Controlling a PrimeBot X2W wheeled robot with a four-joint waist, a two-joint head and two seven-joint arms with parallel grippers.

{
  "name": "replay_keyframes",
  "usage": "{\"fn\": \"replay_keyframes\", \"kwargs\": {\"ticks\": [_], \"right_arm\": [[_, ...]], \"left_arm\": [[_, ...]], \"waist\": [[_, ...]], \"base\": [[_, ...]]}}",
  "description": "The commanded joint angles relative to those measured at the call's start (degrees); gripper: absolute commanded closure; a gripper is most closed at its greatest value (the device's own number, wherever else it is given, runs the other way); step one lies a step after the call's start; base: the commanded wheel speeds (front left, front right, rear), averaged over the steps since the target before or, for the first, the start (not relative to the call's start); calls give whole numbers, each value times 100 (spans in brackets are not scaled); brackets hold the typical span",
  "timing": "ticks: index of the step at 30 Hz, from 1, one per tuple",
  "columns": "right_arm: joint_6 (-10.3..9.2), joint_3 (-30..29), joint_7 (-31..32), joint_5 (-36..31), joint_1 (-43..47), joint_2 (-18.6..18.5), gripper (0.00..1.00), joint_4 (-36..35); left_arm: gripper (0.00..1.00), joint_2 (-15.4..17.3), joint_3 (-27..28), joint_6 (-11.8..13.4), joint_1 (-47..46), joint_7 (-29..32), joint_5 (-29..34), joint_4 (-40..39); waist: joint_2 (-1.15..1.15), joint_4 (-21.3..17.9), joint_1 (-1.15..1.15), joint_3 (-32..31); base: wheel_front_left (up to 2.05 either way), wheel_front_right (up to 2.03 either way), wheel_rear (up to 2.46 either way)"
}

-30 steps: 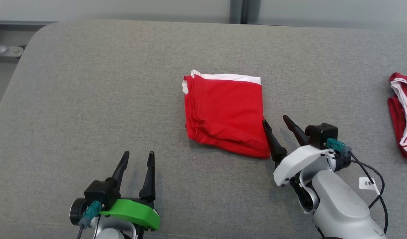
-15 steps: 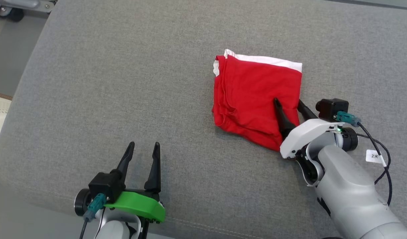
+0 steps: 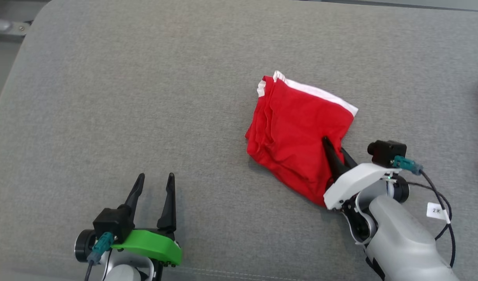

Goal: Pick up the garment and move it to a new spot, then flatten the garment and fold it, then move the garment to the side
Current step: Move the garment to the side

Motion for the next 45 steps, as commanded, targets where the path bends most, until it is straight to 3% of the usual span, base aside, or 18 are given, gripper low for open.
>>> {"fn": "replay_keyframes", "kwargs": {"ticks": [1, 13, 22, 25, 32, 38, 45], "right_arm": [[-18, -12, 25, 67, 397, -39, 100, 127], [-17, -44, 22, -20, 1153, 22, 100, -247], [-13, 208, 14, 150, 1378, 86, 100, -511], [-13, 294, 14, 175, 1406, 71, 100, -594], [-12, 534, 14, 217, 1113, 80, 100, -794], [-11, 743, 14, 34, 561, -69, 100, -1041], [-11, 1069, 14, -143, -349, -542, 100, -1299]], "left_arm": [[0, 26, 73, -30, 82, 2, 69, 21], [0, 24, 407, -183, 349, 2, 239, 89], [0, 25, 585, -236, 339, 2, 317, 104], [0, 26, 555, -264, 231, 2, 357, 128], [0, 30, 462, -306, -46, 2, 511, 188], [0, 33, 300, -323, -314, 2, 552, 193], [0, 31, 313, -353, -469, 2, 644, 199]], "waist": [[0, -768, 0, -574], [0, -2686, 0, -1044], [0, -3815, 0, -1013], [0, -4033, 0, -947], [0, -4063, 0, -579], [0, -3697, 0, -262], [0, -3283, 0, -16]], "base": [[0, 0, 0], [0, 0, 0], [0, 0, 0], [0, 0, 0], [0, 0, 0], [0, 0, 0], [0, 0, 0]]}}
